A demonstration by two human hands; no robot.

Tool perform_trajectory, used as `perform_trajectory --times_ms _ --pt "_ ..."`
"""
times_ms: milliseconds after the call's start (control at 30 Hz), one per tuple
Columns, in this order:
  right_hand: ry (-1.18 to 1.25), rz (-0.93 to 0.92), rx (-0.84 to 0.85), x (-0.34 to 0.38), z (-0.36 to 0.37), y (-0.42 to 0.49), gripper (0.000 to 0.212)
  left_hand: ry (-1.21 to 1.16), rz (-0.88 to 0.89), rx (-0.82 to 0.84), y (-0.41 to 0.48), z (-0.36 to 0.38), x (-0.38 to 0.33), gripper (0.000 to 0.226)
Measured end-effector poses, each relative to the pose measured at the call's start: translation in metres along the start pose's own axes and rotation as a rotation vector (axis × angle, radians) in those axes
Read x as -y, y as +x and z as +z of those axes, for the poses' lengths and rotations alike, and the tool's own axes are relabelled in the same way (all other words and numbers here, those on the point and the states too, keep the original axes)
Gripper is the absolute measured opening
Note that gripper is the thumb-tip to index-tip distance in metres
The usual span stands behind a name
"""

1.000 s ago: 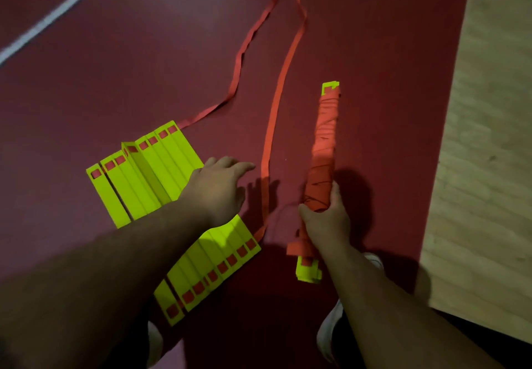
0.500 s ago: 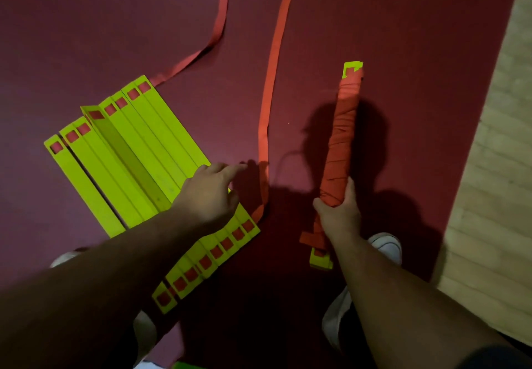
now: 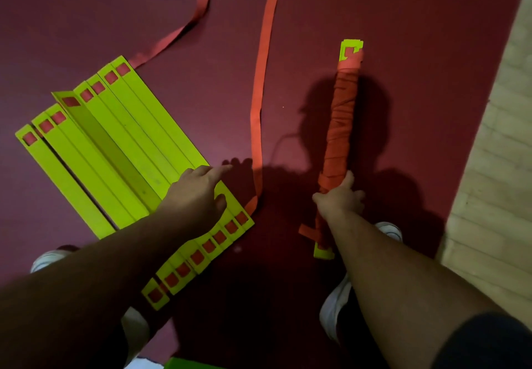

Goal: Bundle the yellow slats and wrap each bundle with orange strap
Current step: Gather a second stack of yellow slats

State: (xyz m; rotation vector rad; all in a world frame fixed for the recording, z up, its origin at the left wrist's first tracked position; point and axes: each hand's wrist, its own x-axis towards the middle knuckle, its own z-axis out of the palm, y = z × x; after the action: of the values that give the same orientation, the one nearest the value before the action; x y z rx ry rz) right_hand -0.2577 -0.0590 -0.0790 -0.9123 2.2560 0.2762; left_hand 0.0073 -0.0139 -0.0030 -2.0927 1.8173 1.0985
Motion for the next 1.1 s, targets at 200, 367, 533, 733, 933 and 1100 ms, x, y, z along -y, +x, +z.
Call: perform_trajectory --times_ms 200,367,533,733,933,1100 --pt "-0.027 -0.245 -0.256 0.021 0.004 -0.038 0.052 -0.130 -0.109 0.005 -0.014 0.005 0.018 0.057" --pt "-0.055 -0.460 -0.086 0.050 0.037 -0.081 0.042 -0.294 -0.304 -0.046 -0.032 0.005 0.055 0.052" --pt "-0.138 -0.587 0.154 0.075 0.069 -0.126 0.041 -0.454 -0.487 -0.128 -0.044 0.004 0.098 0.049" --pt "-0.319 -0.627 0.374 0.098 0.103 -0.163 0.042 -0.668 -0.742 -0.192 -0.049 0.013 0.146 0.053" --pt "-0.400 -0.677 0.529 0.107 0.134 -0.177 0.041 -1.003 -0.977 -0.259 -0.041 0.026 0.185 0.065" --pt "-0.448 -0.814 0.652 0.115 0.150 -0.178 0.053 -1.244 -1.051 -0.245 -0.028 0.030 0.200 0.026"
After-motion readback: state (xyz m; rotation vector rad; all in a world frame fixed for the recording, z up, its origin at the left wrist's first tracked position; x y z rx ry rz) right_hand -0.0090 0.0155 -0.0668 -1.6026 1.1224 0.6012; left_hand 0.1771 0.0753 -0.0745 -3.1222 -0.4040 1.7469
